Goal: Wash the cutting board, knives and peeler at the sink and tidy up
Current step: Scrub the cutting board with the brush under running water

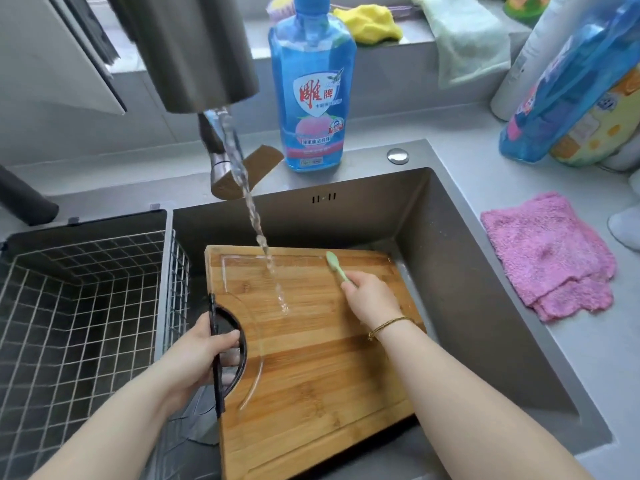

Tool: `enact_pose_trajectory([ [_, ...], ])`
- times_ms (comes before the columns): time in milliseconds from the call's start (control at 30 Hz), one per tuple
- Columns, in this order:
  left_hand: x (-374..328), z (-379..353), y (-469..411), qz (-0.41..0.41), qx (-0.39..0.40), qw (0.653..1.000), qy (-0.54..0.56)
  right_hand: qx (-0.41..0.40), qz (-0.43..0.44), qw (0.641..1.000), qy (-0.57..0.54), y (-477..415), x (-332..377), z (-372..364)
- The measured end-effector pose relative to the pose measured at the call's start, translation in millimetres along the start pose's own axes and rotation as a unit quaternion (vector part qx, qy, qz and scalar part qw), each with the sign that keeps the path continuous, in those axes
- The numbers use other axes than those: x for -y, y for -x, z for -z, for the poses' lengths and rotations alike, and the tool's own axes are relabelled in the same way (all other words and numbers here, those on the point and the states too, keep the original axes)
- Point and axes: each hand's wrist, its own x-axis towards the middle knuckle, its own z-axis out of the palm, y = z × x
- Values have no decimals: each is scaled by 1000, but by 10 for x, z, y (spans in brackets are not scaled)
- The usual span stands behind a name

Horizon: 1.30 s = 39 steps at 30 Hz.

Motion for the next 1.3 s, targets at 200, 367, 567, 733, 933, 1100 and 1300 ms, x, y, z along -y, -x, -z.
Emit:
enact_pose_trajectory([
  [200,19,18,-37,3,0,1000,11,-25,-60,996,58,-183,-186,209],
  [367,33,24,-58,9,-8,1000,9,42,28,998,24,-127,14,79],
  [567,21,19,-52,9,-3,1000,15,-36,-78,996,16,-269,-172,177],
  [733,24,17,-74,12,-10,1000,18,22,27,999,-5,-81,-57,-27],
  [933,12,5,-50,7,-4,1000,24,-36,-124,990,57,-226,-497,277],
  [1100,-2,-4,-54,7,-7,1000,22,-20,-110,993,38,-85,-652,238],
  [1300,-15,-9,-38,3,0,1000,31,31,-80,996,17,29,-482,187],
])
